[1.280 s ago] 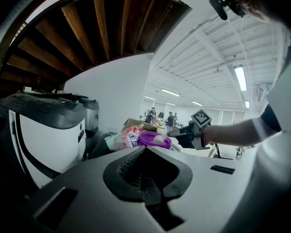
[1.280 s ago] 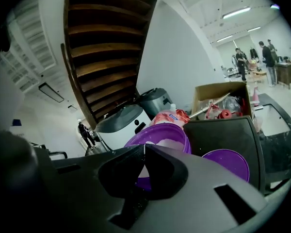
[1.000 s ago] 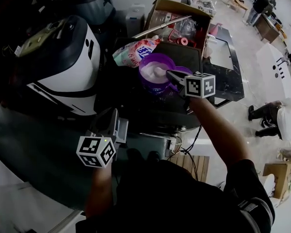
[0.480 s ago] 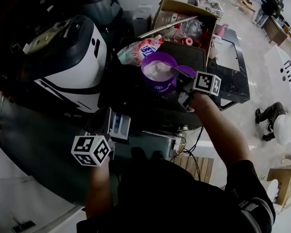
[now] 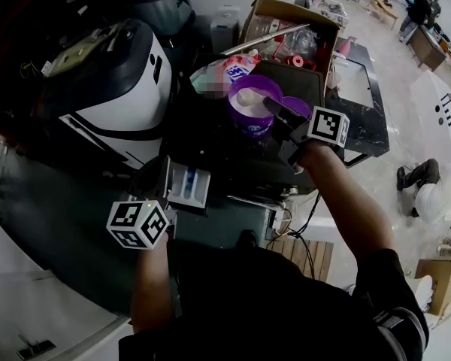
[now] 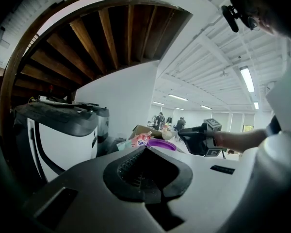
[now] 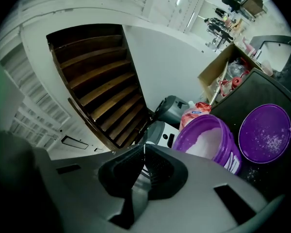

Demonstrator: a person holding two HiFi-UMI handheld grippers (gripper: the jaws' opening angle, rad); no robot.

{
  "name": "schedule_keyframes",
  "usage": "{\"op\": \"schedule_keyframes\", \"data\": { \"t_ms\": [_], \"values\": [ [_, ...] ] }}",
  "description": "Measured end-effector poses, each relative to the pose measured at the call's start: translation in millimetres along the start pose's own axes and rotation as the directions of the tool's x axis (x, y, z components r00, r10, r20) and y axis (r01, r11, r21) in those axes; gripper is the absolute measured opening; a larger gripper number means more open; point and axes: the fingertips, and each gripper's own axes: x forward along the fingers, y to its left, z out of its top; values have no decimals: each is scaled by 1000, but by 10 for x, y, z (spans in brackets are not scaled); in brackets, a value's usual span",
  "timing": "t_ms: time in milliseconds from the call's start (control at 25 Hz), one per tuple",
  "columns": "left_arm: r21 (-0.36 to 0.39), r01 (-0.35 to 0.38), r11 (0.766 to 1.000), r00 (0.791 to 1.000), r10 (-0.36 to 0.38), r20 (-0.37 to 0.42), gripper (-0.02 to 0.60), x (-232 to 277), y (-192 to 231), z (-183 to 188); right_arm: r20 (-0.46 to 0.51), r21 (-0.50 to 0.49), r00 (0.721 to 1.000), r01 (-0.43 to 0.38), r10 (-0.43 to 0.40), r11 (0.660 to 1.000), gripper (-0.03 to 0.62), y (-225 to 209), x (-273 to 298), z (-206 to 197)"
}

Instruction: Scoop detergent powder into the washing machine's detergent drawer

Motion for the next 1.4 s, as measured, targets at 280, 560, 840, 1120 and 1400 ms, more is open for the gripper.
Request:
{"op": "schedule_keyframes", "data": {
  "t_ms": [280,560,840,1120,1400],
  "values": [
    [21,63,998,998,-63,18,8,-372,420,19,28,-34,999,-24,25,999,18,589,217,-454],
    [48,133,990,991,-133,-15,8,-867,957,-134,60,-36,998,8,-6,999,18,1048,473,-1128],
    [45,208,977,978,-206,-42,8,-1310,1393,-280,97,-24,994,58,-55,998,18,1389,669,-1752],
    [26,256,966,966,-255,-33,8,-1533,1635,-293,102,-18,986,132,-129,991,18,1586,703,-2152],
    [-13,277,961,960,-277,-30,8,-1536,1688,-428,65,-37,988,141,-138,989,18,1605,781,-2426]
  ]
}}
